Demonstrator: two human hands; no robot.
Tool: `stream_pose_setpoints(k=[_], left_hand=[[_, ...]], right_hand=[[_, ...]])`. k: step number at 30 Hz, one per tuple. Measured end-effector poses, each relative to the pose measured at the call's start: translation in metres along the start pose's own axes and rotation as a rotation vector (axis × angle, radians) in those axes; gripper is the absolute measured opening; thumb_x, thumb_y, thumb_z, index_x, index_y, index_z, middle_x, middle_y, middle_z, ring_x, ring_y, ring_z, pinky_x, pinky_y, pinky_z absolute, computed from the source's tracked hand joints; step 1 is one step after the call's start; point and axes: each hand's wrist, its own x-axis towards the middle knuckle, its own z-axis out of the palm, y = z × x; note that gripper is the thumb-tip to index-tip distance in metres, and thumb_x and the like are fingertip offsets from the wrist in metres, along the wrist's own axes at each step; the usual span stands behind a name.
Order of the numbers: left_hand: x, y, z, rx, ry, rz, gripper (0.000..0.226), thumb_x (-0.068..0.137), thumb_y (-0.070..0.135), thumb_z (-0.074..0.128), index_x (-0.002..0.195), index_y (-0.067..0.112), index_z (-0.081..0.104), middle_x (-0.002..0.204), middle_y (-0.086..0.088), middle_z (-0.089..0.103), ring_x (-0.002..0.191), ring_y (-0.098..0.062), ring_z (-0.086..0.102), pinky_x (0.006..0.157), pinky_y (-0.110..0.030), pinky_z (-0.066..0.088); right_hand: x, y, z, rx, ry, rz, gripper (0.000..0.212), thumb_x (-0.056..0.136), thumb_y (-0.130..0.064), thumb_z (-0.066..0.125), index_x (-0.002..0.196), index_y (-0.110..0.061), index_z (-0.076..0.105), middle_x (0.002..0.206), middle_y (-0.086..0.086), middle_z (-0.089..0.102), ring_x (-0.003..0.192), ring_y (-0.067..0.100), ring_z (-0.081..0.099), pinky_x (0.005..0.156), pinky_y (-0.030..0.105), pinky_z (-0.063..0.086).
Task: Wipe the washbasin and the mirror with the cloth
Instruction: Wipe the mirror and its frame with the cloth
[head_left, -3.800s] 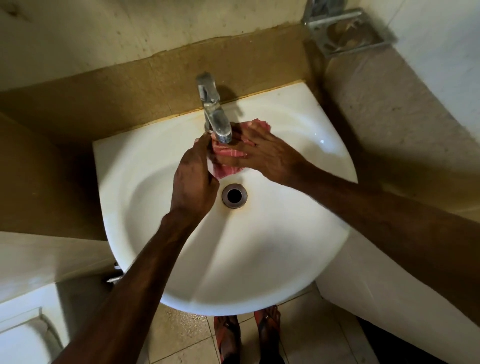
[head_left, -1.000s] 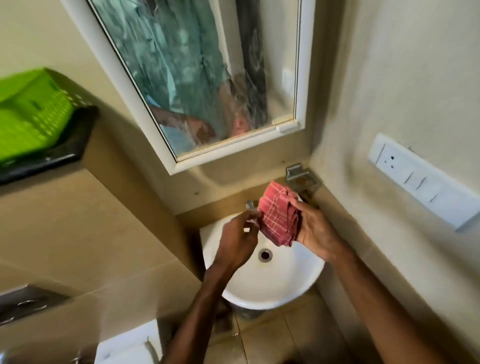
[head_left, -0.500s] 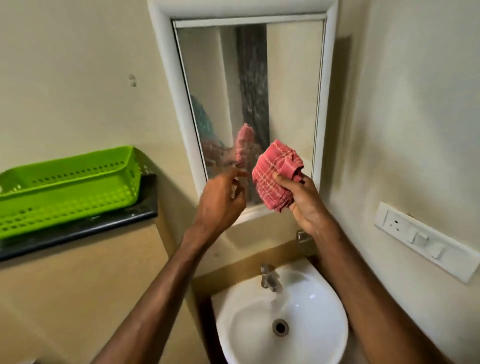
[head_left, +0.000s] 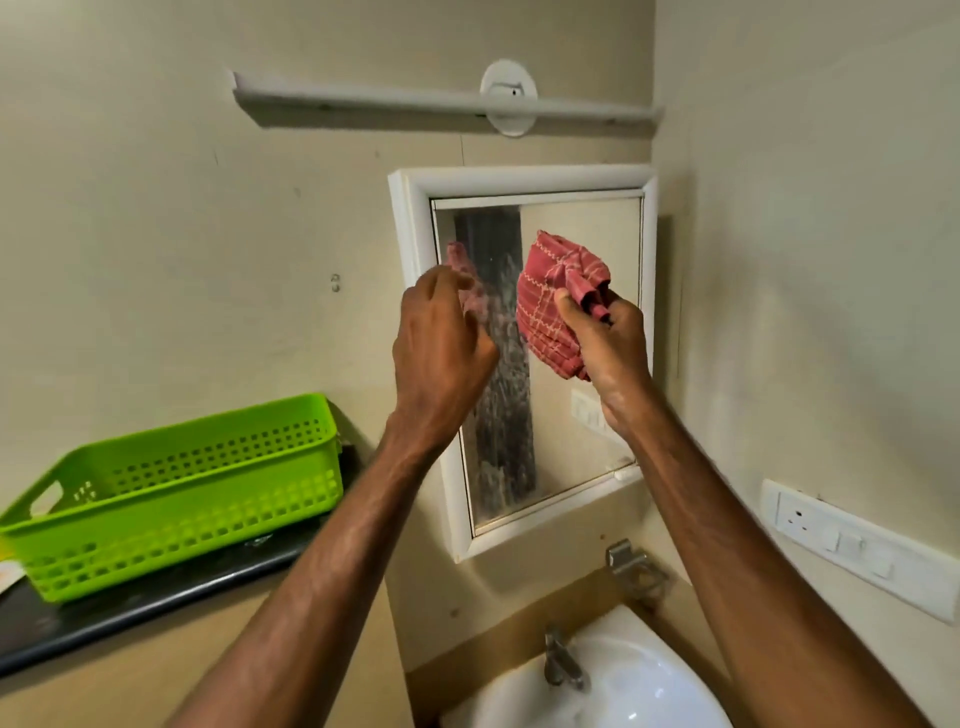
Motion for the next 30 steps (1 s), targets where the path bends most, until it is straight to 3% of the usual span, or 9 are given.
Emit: stream_pose_setpoints(k=[4, 8, 11, 16, 19, 23, 27, 30], left_hand=[[0.027, 0.001, -0.002, 0.018, 0.088, 0.03, 0.036, 0.085, 0.008, 0.057, 0.121, 0.013, 0.057, 0.126, -0.005, 0.058, 0.115, -0.025, 0.052, 0.086, -0.035, 0.048], [0.042, -0.004, -0.001, 0.063, 0.098, 0.021, 0.043, 0.083, 0.013, 0.062, 0.125, 0.014, 0.053, 0.134, -0.005, 0.054, 0.122, -0.026, 0.049, 0.087, -0.035, 0.048], [0.048, -0.01, 0.002, 0.106, 0.075, -0.017, 0.049, 0.084, 0.018, 0.064, 0.131, 0.014, 0.05, 0.142, -0.007, 0.049, 0.129, -0.027, 0.046, 0.092, -0.04, 0.052], [0.056, -0.013, 0.007, 0.146, 0.086, -0.071, 0.057, 0.078, 0.001, 0.063, 0.131, 0.013, 0.048, 0.141, -0.006, 0.042, 0.123, -0.028, 0.05, 0.073, -0.041, 0.057], [0.065, -0.017, 0.008, 0.134, 0.132, -0.098, 0.067, 0.076, -0.004, 0.066, 0.136, 0.016, 0.044, 0.136, -0.005, 0.043, 0.116, -0.028, 0.055, 0.07, -0.036, 0.054], [0.069, -0.018, 0.009, 0.031, 0.179, -0.094, 0.074, 0.079, -0.001, 0.067, 0.145, 0.013, 0.037, 0.138, -0.007, 0.046, 0.116, -0.025, 0.055, 0.077, -0.035, 0.051], [0.071, -0.022, 0.01, 0.045, 0.183, -0.112, 0.073, 0.079, -0.004, 0.07, 0.143, 0.017, 0.043, 0.136, -0.004, 0.047, 0.103, -0.019, 0.059, 0.072, -0.031, 0.053], [0.076, -0.029, 0.004, -0.002, 0.173, -0.045, 0.062, 0.078, -0.003, 0.071, 0.133, 0.019, 0.054, 0.129, -0.001, 0.052, 0.094, -0.016, 0.06, 0.066, -0.025, 0.055]], right_hand=[[0.019, -0.024, 0.012, -0.097, 0.03, -0.16, 0.006, 0.099, -0.033, 0.072, 0.105, -0.032, 0.072, 0.103, -0.009, 0.078, 0.103, 0.013, 0.075, 0.094, 0.044, 0.063], [0.034, -0.039, 0.017, -0.237, 0.089, -0.329, 0.02, 0.095, -0.03, 0.076, 0.113, -0.02, 0.076, 0.096, -0.013, 0.075, 0.094, 0.006, 0.074, 0.086, 0.033, 0.064], [0.045, -0.035, 0.018, -0.312, 0.056, -0.338, 0.023, 0.094, -0.028, 0.078, 0.114, -0.017, 0.077, 0.091, -0.015, 0.073, 0.091, 0.005, 0.073, 0.085, 0.035, 0.064], [0.066, -0.046, 0.03, -0.386, 0.067, -0.463, 0.027, 0.093, -0.014, 0.077, 0.12, -0.01, 0.076, 0.097, -0.009, 0.073, 0.094, 0.013, 0.072, 0.077, 0.018, 0.057], [0.087, -0.066, 0.05, -0.451, 0.135, -0.757, 0.044, 0.088, -0.006, 0.073, 0.131, -0.008, 0.071, 0.12, 0.005, 0.077, 0.109, 0.021, 0.071, 0.097, 0.037, 0.059], [0.122, -0.069, 0.083, -0.645, 0.229, -1.134, 0.057, 0.094, -0.022, 0.063, 0.149, -0.012, 0.056, 0.152, 0.008, 0.058, 0.143, 0.032, 0.052, 0.115, 0.05, 0.043], [0.13, -0.02, 0.112, -0.843, -0.013, -1.04, 0.079, 0.092, -0.024, 0.077, 0.161, -0.021, 0.038, 0.166, 0.006, 0.04, 0.156, 0.031, 0.033, 0.124, 0.058, 0.028], [0.127, 0.007, 0.117, -0.871, -0.08, -1.004, 0.077, 0.098, -0.042, 0.052, 0.166, -0.019, 0.023, 0.174, 0.006, 0.021, 0.162, 0.028, 0.013, 0.129, 0.06, 0.015]])
